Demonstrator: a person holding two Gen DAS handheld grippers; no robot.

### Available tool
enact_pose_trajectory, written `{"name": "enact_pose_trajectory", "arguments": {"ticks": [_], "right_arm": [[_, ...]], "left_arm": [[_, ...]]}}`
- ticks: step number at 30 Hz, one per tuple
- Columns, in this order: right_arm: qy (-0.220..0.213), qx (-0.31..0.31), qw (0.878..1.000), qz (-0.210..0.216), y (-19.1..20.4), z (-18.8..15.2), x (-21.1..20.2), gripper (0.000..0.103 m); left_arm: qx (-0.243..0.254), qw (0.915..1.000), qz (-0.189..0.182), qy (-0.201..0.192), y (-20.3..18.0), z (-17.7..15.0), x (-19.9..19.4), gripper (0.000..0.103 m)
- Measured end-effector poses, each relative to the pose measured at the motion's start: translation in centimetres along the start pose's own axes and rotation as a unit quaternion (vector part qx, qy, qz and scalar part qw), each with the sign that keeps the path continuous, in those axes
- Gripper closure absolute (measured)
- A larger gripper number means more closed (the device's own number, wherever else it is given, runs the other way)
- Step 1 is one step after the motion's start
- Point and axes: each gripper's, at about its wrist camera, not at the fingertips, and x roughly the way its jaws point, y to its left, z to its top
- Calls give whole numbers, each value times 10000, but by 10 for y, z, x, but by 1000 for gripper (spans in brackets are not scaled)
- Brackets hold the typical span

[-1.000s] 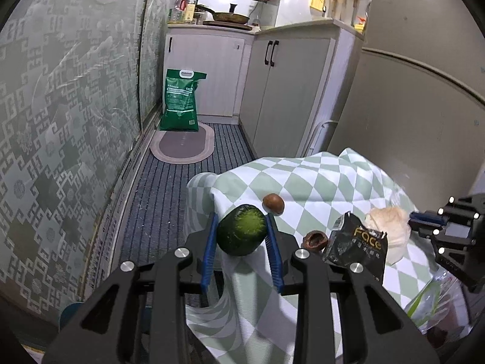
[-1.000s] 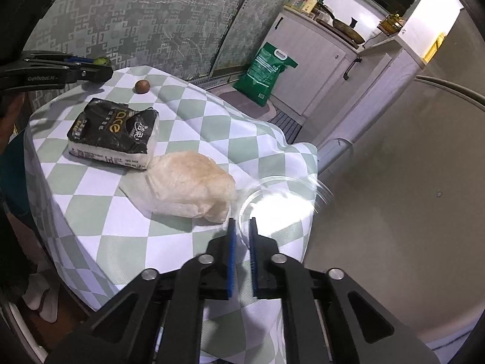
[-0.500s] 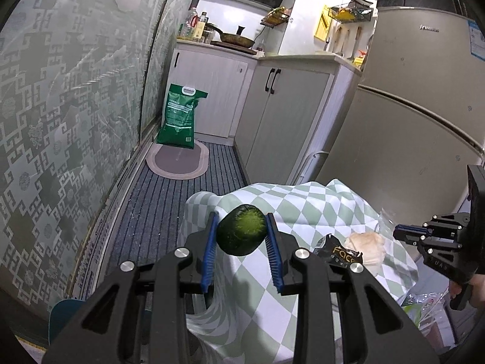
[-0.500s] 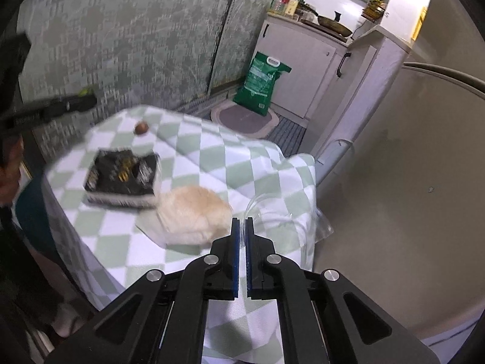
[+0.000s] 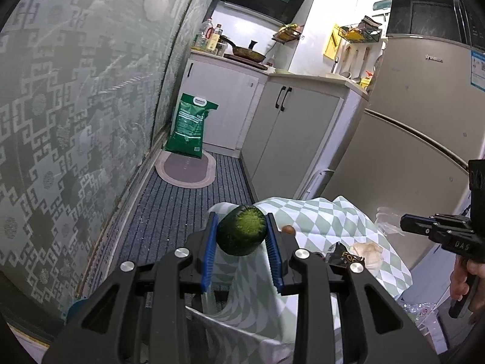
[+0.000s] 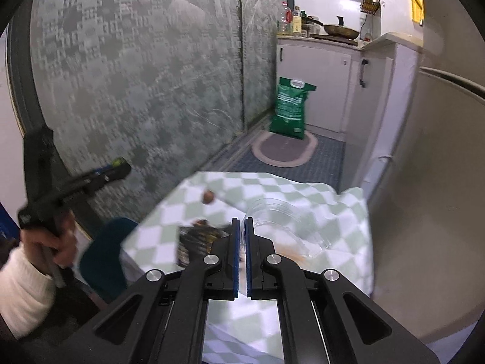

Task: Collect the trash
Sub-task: 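Carry the green fruit and plastic cup over the teal bin with both tools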

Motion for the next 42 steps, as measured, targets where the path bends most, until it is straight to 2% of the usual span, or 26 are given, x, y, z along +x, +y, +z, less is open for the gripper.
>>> {"name": "enact_pose_trajectory", "arguments": {"ticks": [4, 12, 16, 21, 27, 36, 42], "right_arm": [[-40, 48, 9998, 210, 13, 7, 3, 100], [-79, 584, 9924, 1076, 40, 23, 15, 100], [-75, 659, 9880, 1394, 58, 28, 20, 100], [23, 839, 9790, 1856, 78, 32, 31, 100], [249, 1250, 9603, 2483, 100, 30, 52, 100], [630, 1545, 9393, 2999, 130, 23, 81, 100], [1089, 1646, 9334, 2995, 146, 10, 107, 100]], "left_arm": [[-8, 10000, 69, -64, 11, 2, -10, 70], [-11, 9996, 259, -131, 36, 2, -29, 70], [-40, 9992, 364, -140, 50, 2, -37, 70], [-14, 9985, 532, -116, 64, 0, -46, 70], [86, 9971, 757, 35, 78, -2, -49, 70], [205, 9936, 1014, 444, 97, -11, -49, 70], [207, 9905, 1121, 770, 110, -17, -43, 70]]}}
